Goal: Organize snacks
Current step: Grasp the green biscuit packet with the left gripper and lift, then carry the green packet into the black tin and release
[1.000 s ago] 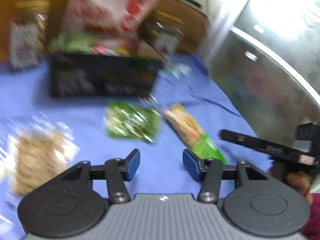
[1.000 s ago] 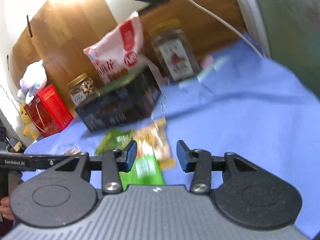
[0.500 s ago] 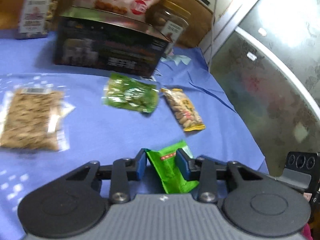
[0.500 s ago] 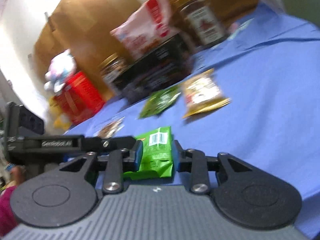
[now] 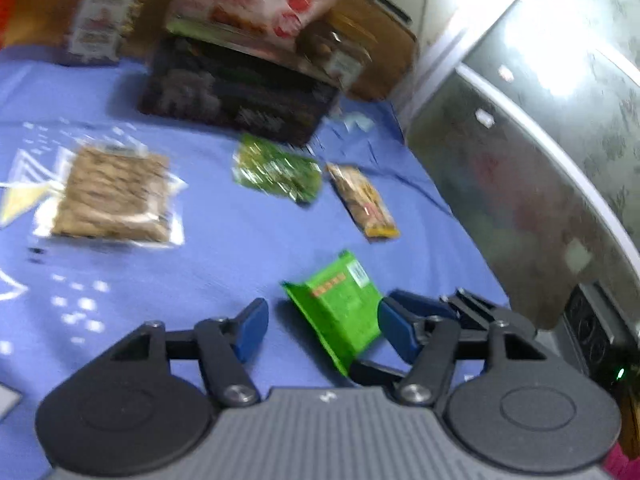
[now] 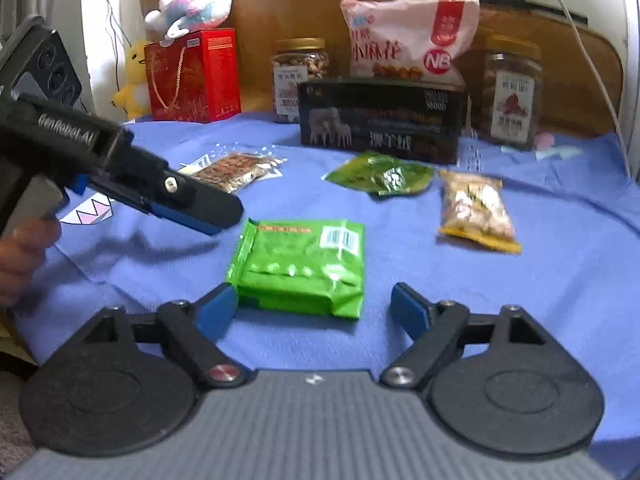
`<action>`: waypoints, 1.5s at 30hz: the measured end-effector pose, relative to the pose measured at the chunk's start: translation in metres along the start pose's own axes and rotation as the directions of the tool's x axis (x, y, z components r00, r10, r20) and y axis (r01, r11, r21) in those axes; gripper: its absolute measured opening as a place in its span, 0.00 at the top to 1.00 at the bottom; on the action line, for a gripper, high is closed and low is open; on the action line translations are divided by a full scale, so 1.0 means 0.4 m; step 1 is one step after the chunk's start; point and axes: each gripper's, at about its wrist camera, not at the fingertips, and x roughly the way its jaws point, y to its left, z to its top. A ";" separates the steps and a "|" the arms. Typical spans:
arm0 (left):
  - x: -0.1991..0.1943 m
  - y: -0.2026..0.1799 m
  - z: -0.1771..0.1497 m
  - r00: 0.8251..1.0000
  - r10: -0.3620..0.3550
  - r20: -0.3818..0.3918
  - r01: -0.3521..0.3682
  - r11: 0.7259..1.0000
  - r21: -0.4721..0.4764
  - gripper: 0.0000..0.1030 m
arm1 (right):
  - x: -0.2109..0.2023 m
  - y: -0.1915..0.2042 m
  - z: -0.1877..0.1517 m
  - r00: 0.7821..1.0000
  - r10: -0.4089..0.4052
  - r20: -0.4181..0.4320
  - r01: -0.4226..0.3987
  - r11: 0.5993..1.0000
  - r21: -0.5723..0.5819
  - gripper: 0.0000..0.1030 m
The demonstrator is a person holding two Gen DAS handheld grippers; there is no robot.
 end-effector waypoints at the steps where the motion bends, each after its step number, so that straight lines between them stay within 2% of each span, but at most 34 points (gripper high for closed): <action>1: 0.012 -0.006 -0.006 1.000 -0.004 0.004 0.004 1.000 0.010 0.40 | 0.000 -0.003 -0.002 1.000 0.006 0.007 -0.006 1.000 0.010 0.16; 2: 0.018 -0.015 -0.010 1.000 0.001 0.019 -0.002 1.000 0.031 0.43 | 0.001 -0.001 -0.003 1.000 0.007 0.008 -0.007 1.000 0.004 0.18; 3: 0.024 -0.023 -0.012 1.000 0.004 0.021 -0.005 0.999 0.053 0.45 | 0.003 0.004 -0.002 1.000 0.015 0.011 -0.014 1.000 -0.004 0.30; 4: 0.028 -0.026 -0.013 1.000 0.003 0.017 -0.004 0.998 0.059 0.51 | 0.004 0.013 0.000 1.000 0.026 0.017 -0.026 1.000 -0.004 0.32; 7: 0.015 -0.015 -0.014 0.998 0.037 0.041 -0.040 0.998 0.052 0.59 | 0.015 0.050 0.007 1.000 -0.001 0.025 0.002 0.999 -0.033 0.35; 11: -0.043 0.012 -0.008 0.996 0.032 0.088 -0.036 0.999 0.033 0.60 | 0.024 0.079 0.020 0.998 0.016 0.055 -0.015 1.000 -0.021 0.35; 17: -0.132 0.018 0.011 0.976 0.097 0.194 -0.115 0.990 0.084 0.60 | 0.056 0.134 0.072 0.993 0.048 0.109 -0.043 0.998 -0.049 0.35; 18: -0.142 0.022 0.013 0.971 0.110 0.210 -0.131 0.987 0.089 0.60 | 0.067 0.142 0.080 0.993 0.054 0.107 -0.048 0.997 -0.052 0.37; 19: -0.151 0.026 0.015 0.965 0.132 0.227 -0.157 0.983 0.096 0.60 | 0.076 0.149 0.085 0.993 0.057 0.103 -0.051 0.997 -0.055 0.46; 20: -0.158 0.031 0.018 0.962 0.141 0.233 -0.168 0.981 0.101 0.60 | 0.090 0.155 0.088 0.994 0.057 0.089 -0.052 0.997 -0.056 0.49; 24: -0.160 0.070 0.024 0.967 0.133 0.218 -0.153 0.985 0.076 0.60 | 0.129 0.169 0.080 0.995 0.090 0.030 -0.088 0.995 -0.048 0.49; 30: -0.130 0.115 0.017 0.972 0.164 0.165 -0.173 0.984 0.039 0.59 | 0.131 0.178 0.080 0.995 0.096 0.027 -0.094 0.994 -0.059 0.48; 33: -0.148 0.120 0.017 0.975 0.136 0.175 -0.146 0.988 0.046 0.54 | 0.126 0.169 0.078 0.994 0.102 0.034 -0.100 0.994 -0.039 0.47; 35: -0.177 0.126 0.016 0.972 0.121 0.201 -0.133 0.990 0.044 0.49 | 0.124 0.164 0.077 0.994 0.104 0.036 -0.102 0.994 -0.030 0.43; 40: -0.220 0.146 0.023 0.975 0.061 0.212 -0.064 0.998 0.010 0.48 | 0.121 0.173 0.075 0.995 0.091 0.029 -0.090 0.995 -0.052 0.40; 42: -0.211 0.146 0.026 0.980 0.052 0.195 -0.056 0.998 0.016 0.46 | 0.124 0.172 0.075 0.995 0.091 0.027 -0.090 0.994 -0.055 0.40; 45: -0.172 0.141 0.029 0.988 0.079 0.135 -0.083 0.996 0.031 0.45 | 0.125 0.168 0.079 0.995 0.097 0.025 -0.096 0.994 -0.051 0.39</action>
